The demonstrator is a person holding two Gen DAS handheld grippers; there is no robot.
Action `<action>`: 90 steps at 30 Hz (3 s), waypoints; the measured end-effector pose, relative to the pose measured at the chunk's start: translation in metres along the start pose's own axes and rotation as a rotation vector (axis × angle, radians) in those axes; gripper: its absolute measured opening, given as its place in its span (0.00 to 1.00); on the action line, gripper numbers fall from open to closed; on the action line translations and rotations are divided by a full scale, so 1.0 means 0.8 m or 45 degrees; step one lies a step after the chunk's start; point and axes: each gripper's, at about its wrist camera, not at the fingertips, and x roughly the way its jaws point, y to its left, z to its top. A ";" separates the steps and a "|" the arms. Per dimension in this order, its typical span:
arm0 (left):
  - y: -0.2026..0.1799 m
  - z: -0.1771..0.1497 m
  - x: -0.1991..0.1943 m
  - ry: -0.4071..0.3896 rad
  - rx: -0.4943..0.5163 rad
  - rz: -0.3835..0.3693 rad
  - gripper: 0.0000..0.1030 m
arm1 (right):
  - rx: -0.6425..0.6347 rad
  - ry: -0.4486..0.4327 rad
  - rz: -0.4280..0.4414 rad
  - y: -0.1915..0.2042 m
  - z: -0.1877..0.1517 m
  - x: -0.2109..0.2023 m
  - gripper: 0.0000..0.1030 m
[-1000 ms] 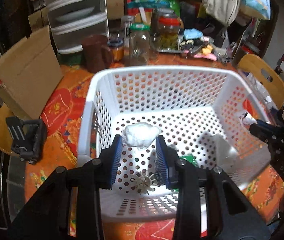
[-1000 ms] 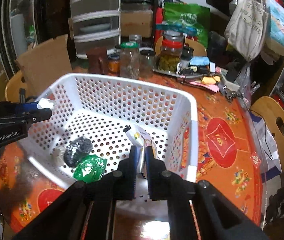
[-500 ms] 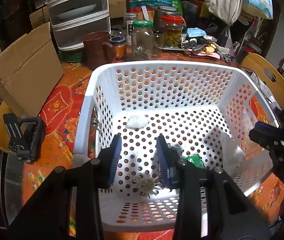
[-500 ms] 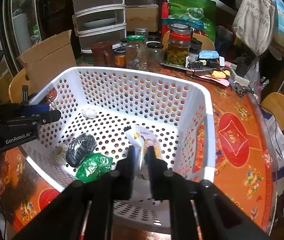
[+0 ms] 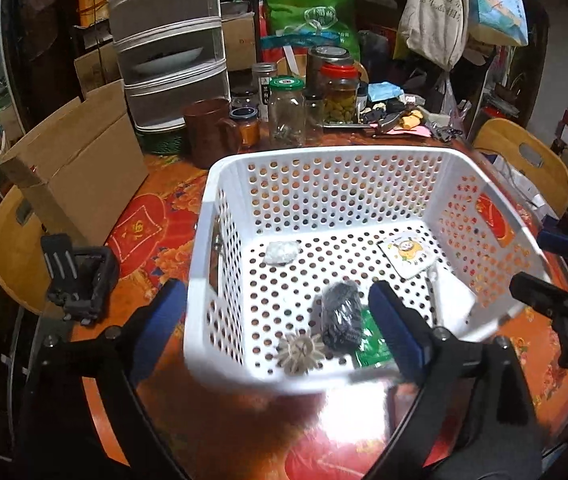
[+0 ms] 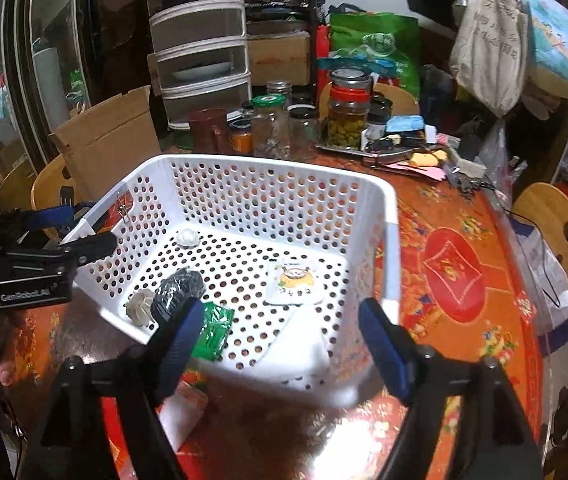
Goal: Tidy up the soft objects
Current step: 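Open both tools to release the ball and packet, then withdraw, then grasp clear plastic bag with left tool while right tool grasps white rolled cloth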
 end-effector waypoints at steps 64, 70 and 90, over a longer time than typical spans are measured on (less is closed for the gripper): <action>0.029 -0.239 -0.039 0.030 -0.179 -0.163 0.17 | 0.003 0.160 0.102 0.119 -0.152 0.059 0.55; 0.042 -0.233 -0.043 0.008 -0.200 -0.150 0.17 | -0.027 0.179 0.059 0.129 -0.149 0.072 0.46; 0.017 -0.223 -0.045 -0.006 -0.133 -0.128 0.17 | -0.005 0.118 0.119 0.093 -0.168 0.033 0.30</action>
